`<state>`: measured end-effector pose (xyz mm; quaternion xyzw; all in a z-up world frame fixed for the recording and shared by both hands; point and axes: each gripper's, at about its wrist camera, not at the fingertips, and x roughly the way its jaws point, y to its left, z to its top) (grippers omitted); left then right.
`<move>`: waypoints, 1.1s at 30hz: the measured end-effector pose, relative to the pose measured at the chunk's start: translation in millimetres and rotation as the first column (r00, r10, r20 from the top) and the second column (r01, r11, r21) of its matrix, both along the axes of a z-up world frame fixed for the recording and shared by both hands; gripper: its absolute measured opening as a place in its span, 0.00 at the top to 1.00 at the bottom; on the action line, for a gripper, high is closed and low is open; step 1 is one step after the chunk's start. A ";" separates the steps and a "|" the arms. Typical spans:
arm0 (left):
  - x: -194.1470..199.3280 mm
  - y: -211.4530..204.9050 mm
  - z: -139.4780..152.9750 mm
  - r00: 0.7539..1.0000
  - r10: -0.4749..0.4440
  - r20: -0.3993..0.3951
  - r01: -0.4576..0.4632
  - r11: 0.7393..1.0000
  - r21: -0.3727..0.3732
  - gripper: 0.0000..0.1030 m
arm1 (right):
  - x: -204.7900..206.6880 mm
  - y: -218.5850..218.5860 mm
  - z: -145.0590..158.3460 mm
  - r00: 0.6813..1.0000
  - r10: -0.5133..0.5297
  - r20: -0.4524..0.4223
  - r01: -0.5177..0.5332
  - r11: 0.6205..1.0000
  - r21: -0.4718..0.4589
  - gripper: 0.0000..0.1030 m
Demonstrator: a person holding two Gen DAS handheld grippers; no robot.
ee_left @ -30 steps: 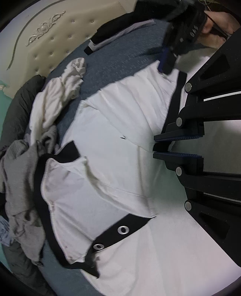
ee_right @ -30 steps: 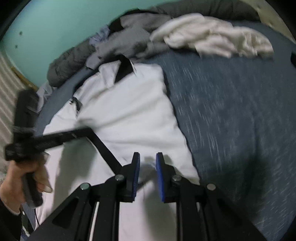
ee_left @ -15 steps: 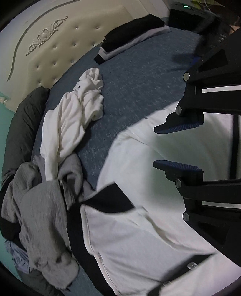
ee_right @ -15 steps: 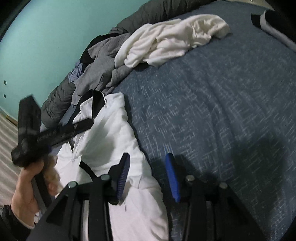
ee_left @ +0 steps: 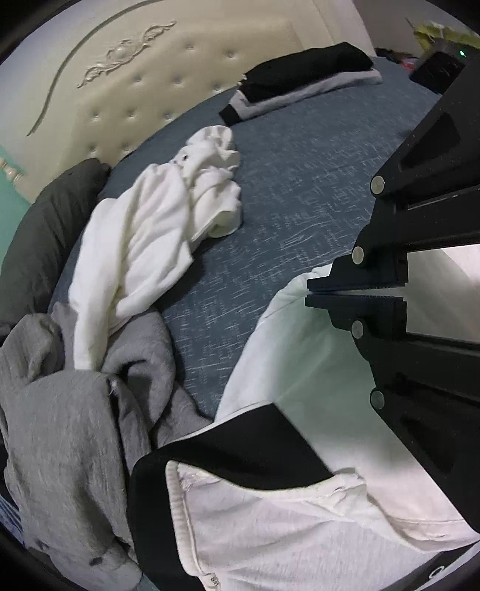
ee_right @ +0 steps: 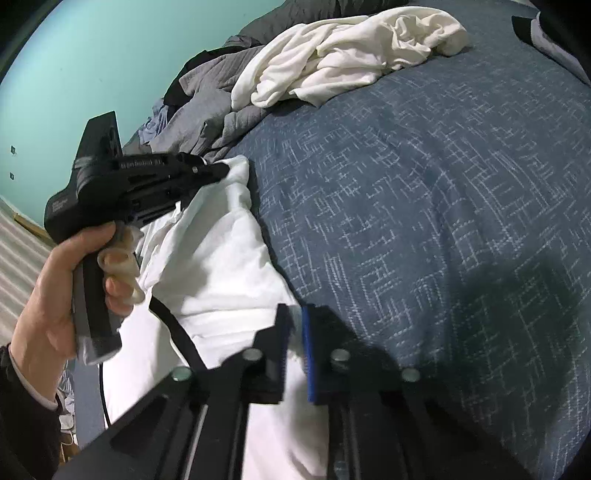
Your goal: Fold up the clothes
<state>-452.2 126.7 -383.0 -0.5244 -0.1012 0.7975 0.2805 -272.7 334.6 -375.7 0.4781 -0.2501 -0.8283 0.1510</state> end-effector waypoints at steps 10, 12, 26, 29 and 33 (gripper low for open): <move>-15.4 -7.9 -6.8 0.998 0.058 0.013 -0.058 0.998 -0.001 0.99 | 8.7 10.2 1.4 1.000 -0.021 -0.006 0.021 1.000 -0.009 0.97; -15.9 -7.2 -10.0 0.998 0.054 0.012 -0.054 0.999 -0.007 0.99 | 9.4 9.1 0.7 1.000 -0.020 0.000 0.020 1.000 0.005 0.97; -15.1 13.9 -3.4 1.000 -0.002 -0.002 0.002 1.000 -0.013 0.79 | 7.7 9.0 -0.7 1.000 -0.024 0.009 0.024 1.000 -0.001 0.97; -18.6 25.2 -10.9 1.000 -0.011 0.008 0.011 0.999 -0.033 0.81 | 7.5 8.7 -0.4 1.000 -0.020 0.008 0.020 1.000 0.000 0.97; -22.5 26.0 -16.1 1.000 0.014 0.002 -0.014 0.999 -0.039 0.96 | 7.6 8.9 -1.4 1.000 -0.014 0.008 0.014 1.000 0.001 0.97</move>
